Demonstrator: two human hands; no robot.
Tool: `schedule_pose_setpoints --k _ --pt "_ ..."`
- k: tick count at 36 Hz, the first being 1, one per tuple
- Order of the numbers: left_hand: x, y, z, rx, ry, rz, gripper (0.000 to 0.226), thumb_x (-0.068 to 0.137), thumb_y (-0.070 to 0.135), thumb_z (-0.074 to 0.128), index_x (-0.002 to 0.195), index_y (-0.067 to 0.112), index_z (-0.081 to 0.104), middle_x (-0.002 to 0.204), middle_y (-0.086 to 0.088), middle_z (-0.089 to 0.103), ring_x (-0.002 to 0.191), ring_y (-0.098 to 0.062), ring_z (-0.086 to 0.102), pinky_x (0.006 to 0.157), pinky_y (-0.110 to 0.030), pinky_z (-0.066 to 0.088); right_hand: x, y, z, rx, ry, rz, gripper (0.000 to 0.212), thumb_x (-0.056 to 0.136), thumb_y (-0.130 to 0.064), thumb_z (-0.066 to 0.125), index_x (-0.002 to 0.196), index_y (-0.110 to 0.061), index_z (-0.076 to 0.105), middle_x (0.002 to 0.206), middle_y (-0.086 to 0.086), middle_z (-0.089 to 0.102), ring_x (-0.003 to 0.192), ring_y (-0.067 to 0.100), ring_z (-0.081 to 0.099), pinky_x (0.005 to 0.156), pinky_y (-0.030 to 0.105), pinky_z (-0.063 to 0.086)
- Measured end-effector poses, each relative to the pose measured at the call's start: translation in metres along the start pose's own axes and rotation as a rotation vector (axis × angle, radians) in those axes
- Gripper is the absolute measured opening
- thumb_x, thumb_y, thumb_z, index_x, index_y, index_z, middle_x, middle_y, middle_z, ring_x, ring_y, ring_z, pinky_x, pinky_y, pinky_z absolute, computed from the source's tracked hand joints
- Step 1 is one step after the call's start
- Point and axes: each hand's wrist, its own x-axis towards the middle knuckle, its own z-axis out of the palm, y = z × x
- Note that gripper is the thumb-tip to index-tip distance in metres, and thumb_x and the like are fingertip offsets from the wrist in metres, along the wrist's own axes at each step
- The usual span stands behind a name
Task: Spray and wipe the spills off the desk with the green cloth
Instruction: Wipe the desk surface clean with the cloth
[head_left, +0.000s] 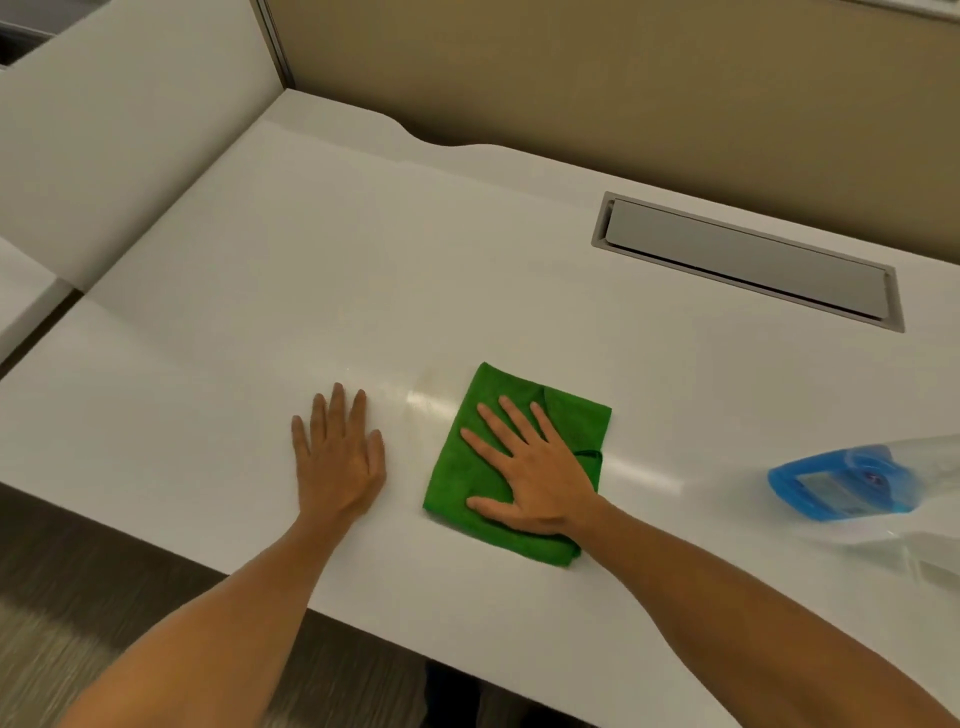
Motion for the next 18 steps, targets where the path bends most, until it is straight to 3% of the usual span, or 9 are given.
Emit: schedule_pose_setpoints --k 7,18 --pt "0.005 -0.017 -0.004 0.067 -0.015 -0.02 0.07 0.095 0.049 0.014 0.158 0.02 0.02 0.167 -0.013 0.015 0.154 -0.035 0.01 0.124 -0.057 0.007 -0.063 0.004 0.01 0.01 0.001 0.164 0.088 0.089 -0.085 0.029 0.162 -0.038 0.017 0.172 0.003 0.014 0.159 0.029 0.002 0.124 0.062 0.009" --pt "0.004 -0.016 -0.005 0.091 -0.031 -0.035 0.069 0.096 0.052 0.014 0.159 0.023 0.017 0.168 -0.011 0.011 0.155 -0.035 0.006 0.125 -0.056 0.007 -0.092 0.037 0.013 -0.004 0.089 0.602 0.088 0.091 -0.083 0.027 0.162 -0.032 0.021 0.17 0.007 0.019 0.158 0.033 0.01 0.124 0.061 0.011"
